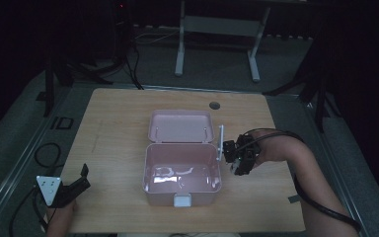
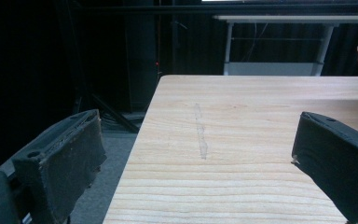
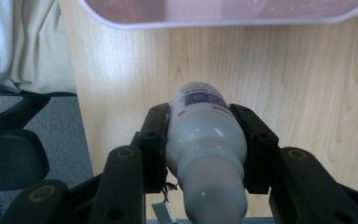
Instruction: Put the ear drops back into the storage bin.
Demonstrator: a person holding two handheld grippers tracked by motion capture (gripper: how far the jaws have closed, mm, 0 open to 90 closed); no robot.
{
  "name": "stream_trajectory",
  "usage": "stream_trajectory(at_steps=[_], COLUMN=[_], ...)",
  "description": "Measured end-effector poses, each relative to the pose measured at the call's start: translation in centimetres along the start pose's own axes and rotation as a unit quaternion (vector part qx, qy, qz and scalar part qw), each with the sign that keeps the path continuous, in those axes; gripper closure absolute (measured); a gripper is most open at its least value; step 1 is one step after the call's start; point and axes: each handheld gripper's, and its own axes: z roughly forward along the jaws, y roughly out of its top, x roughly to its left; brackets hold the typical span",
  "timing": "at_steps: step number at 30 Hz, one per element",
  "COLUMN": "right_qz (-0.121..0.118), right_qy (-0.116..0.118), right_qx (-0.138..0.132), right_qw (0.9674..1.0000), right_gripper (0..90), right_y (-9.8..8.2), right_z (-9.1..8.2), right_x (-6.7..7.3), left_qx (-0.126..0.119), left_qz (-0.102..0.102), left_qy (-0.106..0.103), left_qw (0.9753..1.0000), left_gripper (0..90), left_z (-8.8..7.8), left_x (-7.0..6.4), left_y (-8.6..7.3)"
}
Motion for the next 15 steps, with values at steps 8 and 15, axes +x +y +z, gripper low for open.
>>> stream_trajectory(at_steps=[8, 15], right_qz=[0.002, -0.015], right_qy=[-0.003, -0.001], right_qx=[-0.005, -0.013], right_qw=[1.0000, 0.9998], right_gripper=[59.8, 59.8], right_y=[2.0, 3.9], right_z=[-1.8, -2.1], right_x=[0.1, 0.3], left_qx=[-0.001, -0.002], left_qz=[-0.002, -0.003], left_qy=[0.000, 0.000], left_qw=[1.0000, 1.0000], left_gripper=[2.4, 2.4], left_z=[0.0, 0.0], left_x=[0.0, 0.0], left_y=[0.0, 0.0])
